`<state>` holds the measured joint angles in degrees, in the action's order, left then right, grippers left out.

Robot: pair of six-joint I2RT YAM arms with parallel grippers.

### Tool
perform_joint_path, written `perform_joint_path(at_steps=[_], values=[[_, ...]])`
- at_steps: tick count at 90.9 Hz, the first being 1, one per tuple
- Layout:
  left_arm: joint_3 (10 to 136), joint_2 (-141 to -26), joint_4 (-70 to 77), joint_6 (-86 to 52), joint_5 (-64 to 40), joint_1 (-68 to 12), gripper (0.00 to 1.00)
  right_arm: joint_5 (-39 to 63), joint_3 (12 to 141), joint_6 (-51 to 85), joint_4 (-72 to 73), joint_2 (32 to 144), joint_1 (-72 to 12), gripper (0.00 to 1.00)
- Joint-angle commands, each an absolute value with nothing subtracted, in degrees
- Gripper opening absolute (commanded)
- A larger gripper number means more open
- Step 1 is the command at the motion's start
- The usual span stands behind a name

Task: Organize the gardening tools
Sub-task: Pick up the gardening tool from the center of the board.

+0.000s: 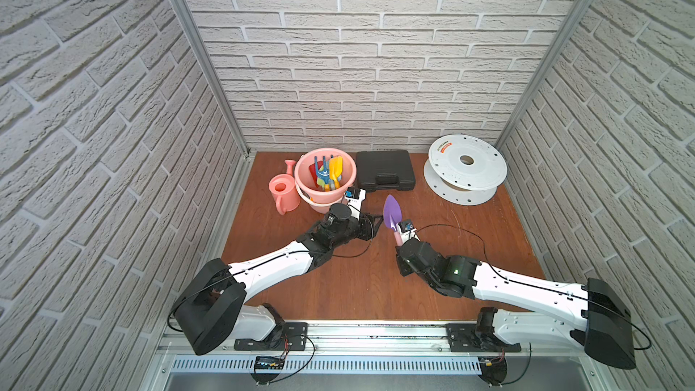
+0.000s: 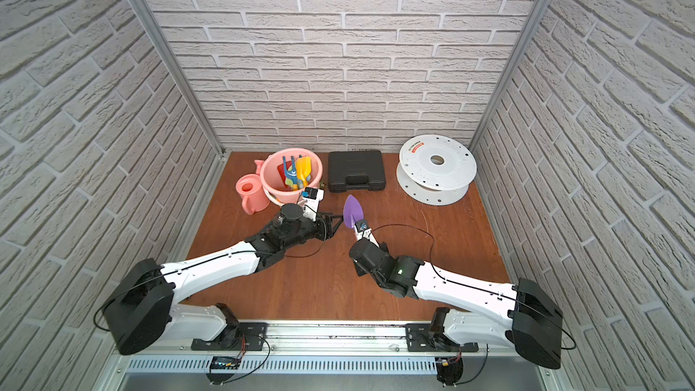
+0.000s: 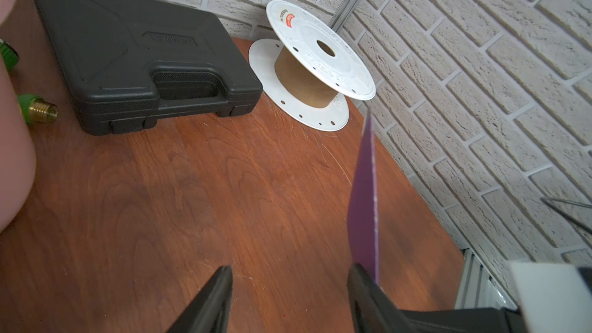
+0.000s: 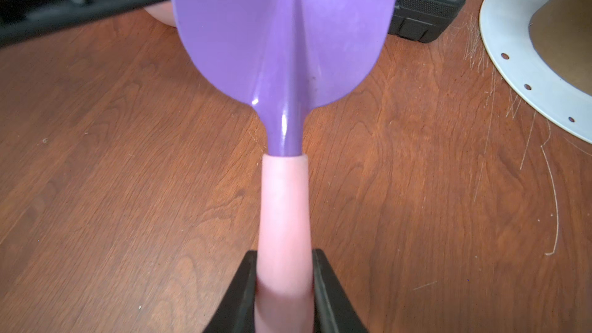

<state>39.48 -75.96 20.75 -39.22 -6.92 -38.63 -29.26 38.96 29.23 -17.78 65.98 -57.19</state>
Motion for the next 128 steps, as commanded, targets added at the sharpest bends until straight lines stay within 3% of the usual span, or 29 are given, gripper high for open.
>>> perform_joint_path(at_steps=[1,42,46,61,67,72,81,87,101,128], values=[[39.5,-74.7,23.6,-38.2,-6.5,-39.7,0.6,-31.4,40.2,29.9,-17.1,66.4,-57.7,0.03],[44.1,-79.8,21.3,-36.6,-7.3,-40.8,0.47,-31.9,40.4,29.4,-17.3,66.2,-59.4,0.03],[44.9,-80.9,20.9,-36.6,-7.7,-40.7,0.42,-32.1,40.4,29.2,-17.2,66.2,-59.8,0.03],[47.5,-83.0,19.7,-36.2,-8.7,-40.8,0.0,-34.4,40.7,28.6,-17.8,66.0,-60.9,0.03],[47.9,-82.4,19.0,-35.8,-8.1,-40.7,0.0,-34.8,40.3,27.9,-17.4,65.3,-60.9,0.04],[48.6,-81.6,18.1,-34.9,-7.6,-40.7,0.0,-35.0,39.8,26.9,-16.5,64.2,-61.0,0.15],[50.4,-79.6,14.9,-32.4,-5.6,-40.3,0.0,-35.8,38.8,25.5,-14.3,61.9,-60.9,0.65],[51.4,-77.4,13.3,-30.6,-3.8,-39.3,0.0,-36.4,38.0,23.6,-11.7,59.6,-60.9,0.82],[52.7,-71.8,13.2,-26.4,1.5,-36.1,0.0,-36.8,35.2,16.1,-2.1,55.1,-60.8,0.99],[66.2,-70.6,5.7,-7.2,8.7,-26.6,0.0,-35.3,31.4,12.6,7.6,54.3,-60.9,1.0]])
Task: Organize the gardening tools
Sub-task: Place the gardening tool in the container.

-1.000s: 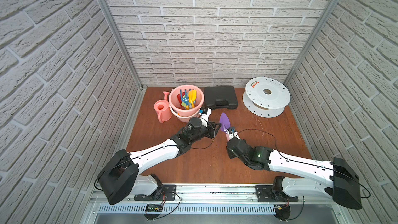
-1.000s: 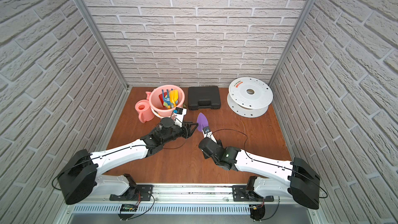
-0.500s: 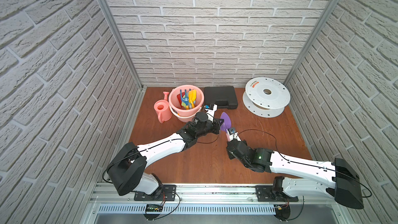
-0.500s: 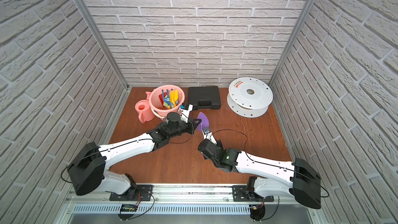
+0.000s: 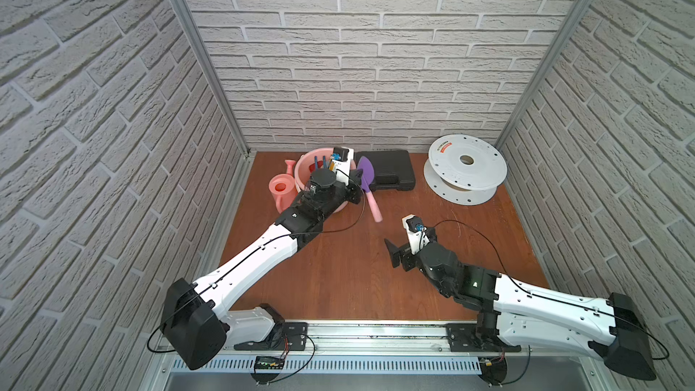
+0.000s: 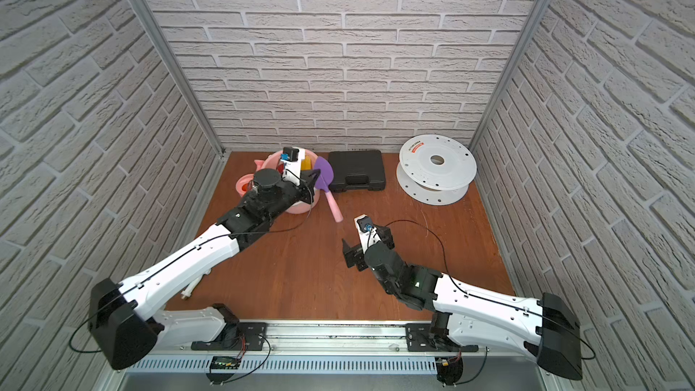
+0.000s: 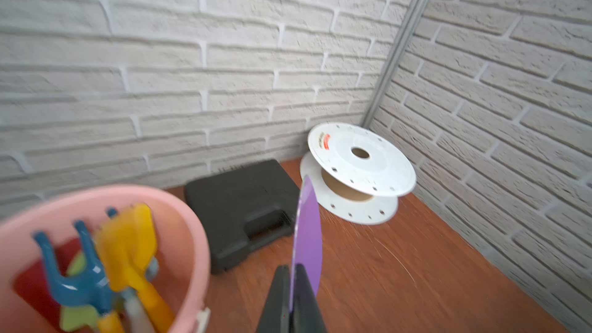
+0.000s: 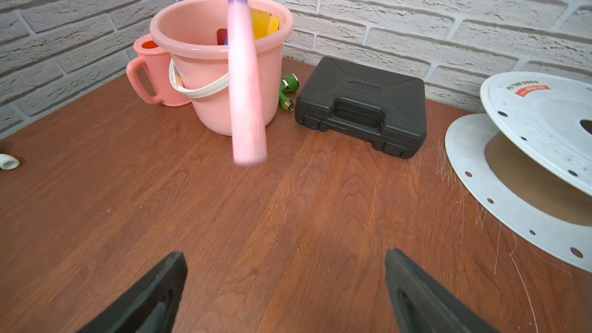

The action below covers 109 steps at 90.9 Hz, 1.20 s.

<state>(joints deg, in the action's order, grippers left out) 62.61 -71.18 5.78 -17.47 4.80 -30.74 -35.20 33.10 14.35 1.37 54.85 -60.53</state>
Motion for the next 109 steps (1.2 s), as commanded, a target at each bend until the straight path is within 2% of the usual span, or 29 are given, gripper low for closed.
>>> perform_joint_path(at_steps=[1,23,44,64,65,70,74,78,84,101,109], values=[[66.5,-70.7,5.7,-6.9,8.5,-26.0,0.0,-35.3,31.2,12.7,7.7,54.3,-60.8,1.0],[69.7,-78.6,13.5,-3.1,0.9,-13.1,0.0,-35.5,28.8,12.9,9.0,53.0,-60.8,1.0],[67.6,-87.6,21.6,-0.6,-4.9,-7.9,0.0,-35.4,27.8,12.7,10.3,53.3,-60.7,1.0],[60.7,-91.7,30.5,0.0,-12.6,-5.7,0.0,-36.5,27.6,12.3,11.2,54.5,-60.6,1.0],[60.6,-91.8,30.4,0.0,-13.0,-5.5,0.02,-36.6,27.6,12.3,11.2,54.5,-60.6,1.0],[60.0,-91.9,30.1,-0.9,-14.5,-4.9,0.29,-37.0,27.7,12.4,11.1,54.7,-60.5,1.0],[59.5,-91.7,29.8,-2.0,-16.3,-4.1,0.45,-37.5,27.8,12.3,10.9,54.7,-60.4,1.0],[59.2,-91.1,29.4,-3.6,-17.1,-3.5,0.72,-38.4,28.0,12.2,10.6,54.8,-60.4,1.0],[58.6,-89.8,28.4,-6.0,-18.8,-2.6,0.96,-41.0,28.5,12.0,9.9,54.8,-60.3,1.0],[53.0,-82.8,28.7,-9.0,-15.6,-2.3,0.98,-51.2,29.5,9.5,9.3,56.2,-57.1,1.0],[50.4,-78.9,25.5,-9.3,-12.8,-2.5,0.98,-54.2,27.4,5.2,14.9,57.8,-54.0,1.0]])
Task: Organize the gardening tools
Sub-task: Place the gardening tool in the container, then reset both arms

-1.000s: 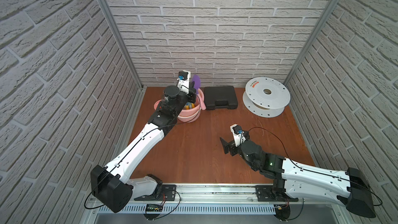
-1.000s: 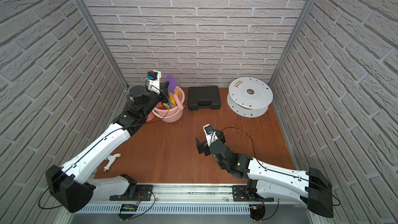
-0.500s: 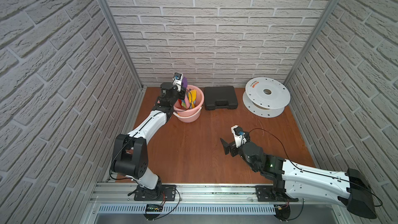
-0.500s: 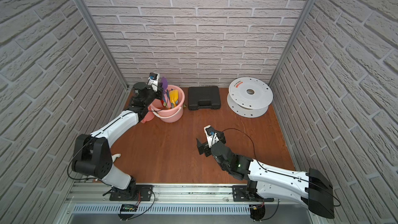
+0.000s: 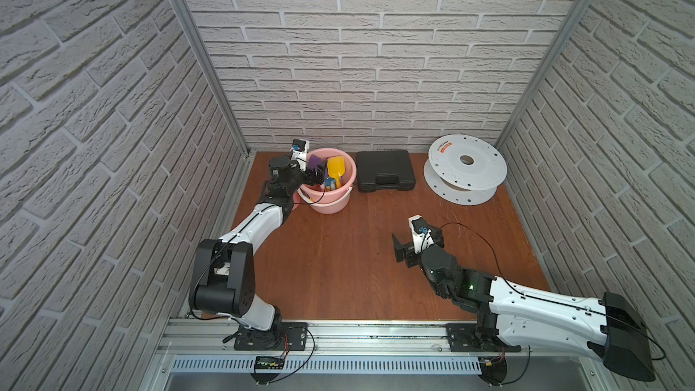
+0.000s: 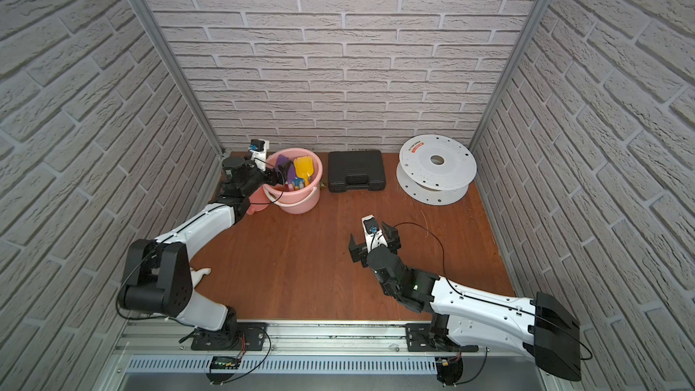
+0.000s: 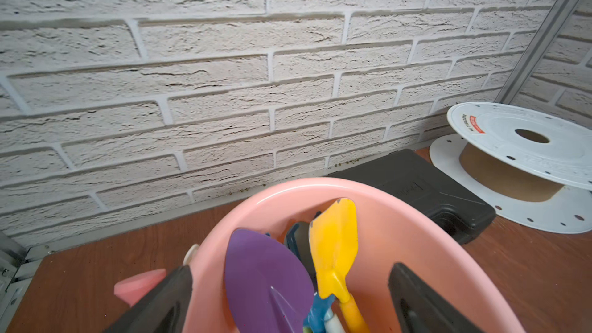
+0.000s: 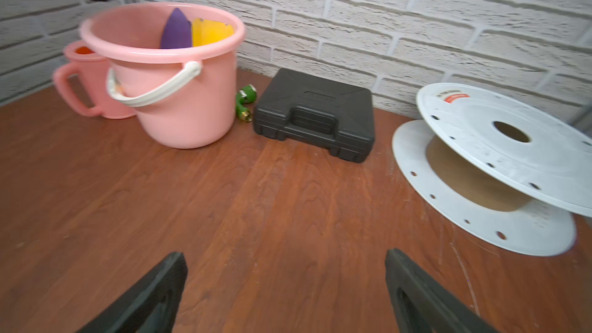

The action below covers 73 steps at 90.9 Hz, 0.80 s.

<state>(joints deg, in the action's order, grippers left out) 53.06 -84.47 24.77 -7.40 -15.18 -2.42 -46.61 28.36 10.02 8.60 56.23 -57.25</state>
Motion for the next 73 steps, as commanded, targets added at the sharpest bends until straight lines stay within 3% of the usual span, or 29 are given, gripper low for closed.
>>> perform_joint_path(at_steps=[1,12,24,36,44,58,73], values=[[50.2,-78.5,24.5,-9.3,-12.4,-2.5,0.98,-54.7,27.1,5.0,15.8,58.0,-53.4,1.0],[45.6,-72.3,19.0,-9.2,-2.8,-2.9,0.98,-54.0,24.7,3.7,22.6,61.0,-44.2,0.99],[35.4,-67.8,24.7,-4.3,8.6,-3.9,0.98,-53.5,26.5,4.2,24.4,66.5,-35.2,0.99],[28.3,-66.9,27.8,-1.1,17.7,-3.9,0.98,-46.8,29.1,-6.2,27.2,71.7,-29.6,0.99],[27.3,-68.7,26.7,0.1,22.0,-3.8,0.98,-45.9,30.1,-5.5,27.3,73.4,-25.2,0.99],[24.6,-75.5,35.0,0.5,24.2,-3.5,0.98,-34.1,23.1,-4.6,39.7,77.4,-15.4,0.99],[21.4,-83.9,49.7,1.8,23.4,-3.4,0.98,-26.5,16.7,-5.9,58.0,82.6,-10.9,1.0]])
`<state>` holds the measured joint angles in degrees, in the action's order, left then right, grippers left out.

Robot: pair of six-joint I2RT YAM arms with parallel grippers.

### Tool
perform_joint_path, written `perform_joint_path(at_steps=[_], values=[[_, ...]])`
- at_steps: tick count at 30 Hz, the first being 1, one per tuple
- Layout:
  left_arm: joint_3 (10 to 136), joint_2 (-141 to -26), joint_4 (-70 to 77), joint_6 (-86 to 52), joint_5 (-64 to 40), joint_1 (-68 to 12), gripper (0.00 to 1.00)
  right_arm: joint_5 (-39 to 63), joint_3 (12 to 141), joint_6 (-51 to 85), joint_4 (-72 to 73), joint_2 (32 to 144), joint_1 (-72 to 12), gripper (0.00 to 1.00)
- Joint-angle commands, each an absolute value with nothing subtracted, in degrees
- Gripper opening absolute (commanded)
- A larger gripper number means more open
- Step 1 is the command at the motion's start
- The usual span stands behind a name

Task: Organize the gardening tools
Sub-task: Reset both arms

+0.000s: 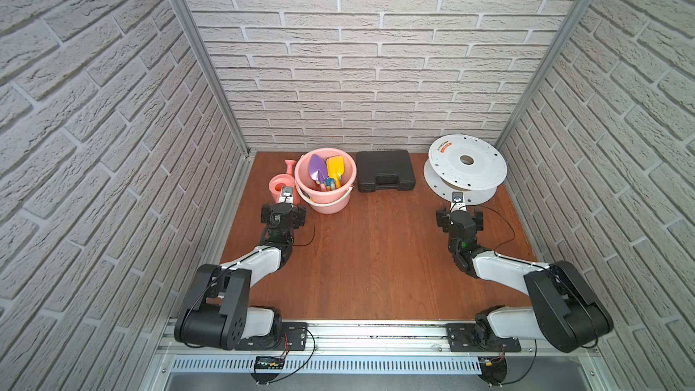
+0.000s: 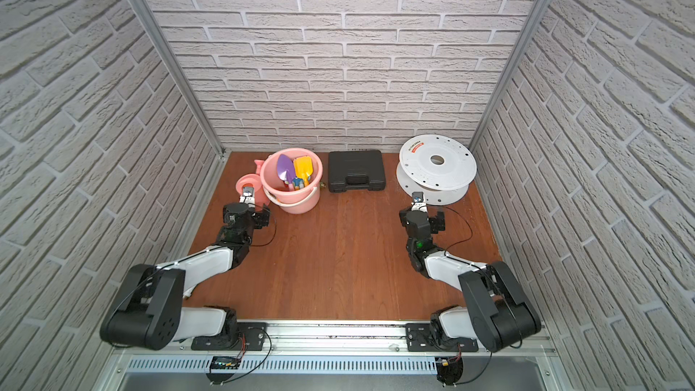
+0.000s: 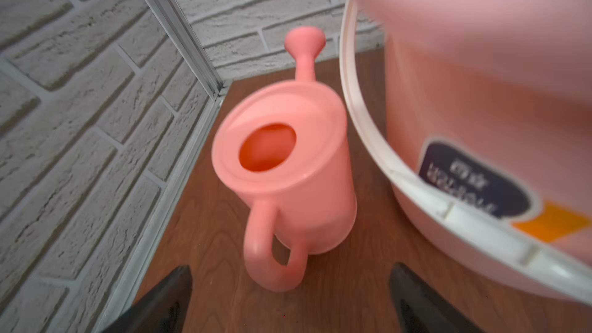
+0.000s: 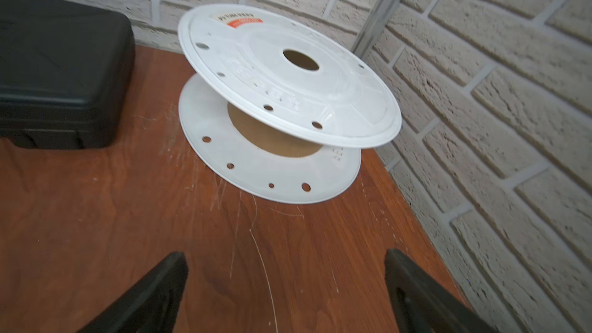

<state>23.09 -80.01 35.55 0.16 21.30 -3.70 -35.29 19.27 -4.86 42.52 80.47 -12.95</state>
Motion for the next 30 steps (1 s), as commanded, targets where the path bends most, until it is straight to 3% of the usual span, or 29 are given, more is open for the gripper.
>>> perform_joint_path(at_steps=[1,6,9,14,30], values=[[21.2,-84.4,50.3,1.8,23.3,-3.3,0.98,-25.8,16.7,-5.6,58.1,83.0,-10.6,1.0],[21.5,-86.7,50.6,-0.7,14.0,0.6,0.98,-20.2,14.5,-2.7,64.4,86.8,-7.2,0.99],[20.7,-88.9,53.2,-1.0,13.4,1.2,0.98,-17.7,13.8,-4.0,73.0,92.2,-6.5,0.99],[21.3,-89.0,52.3,-2.1,11.9,2.5,0.98,-16.9,21.0,-1.5,54.6,89.2,-5.0,0.99],[21.2,-89.1,52.7,-2.0,12.0,2.5,0.98,-14.9,21.8,-0.6,53.0,89.0,-3.6,0.99]])
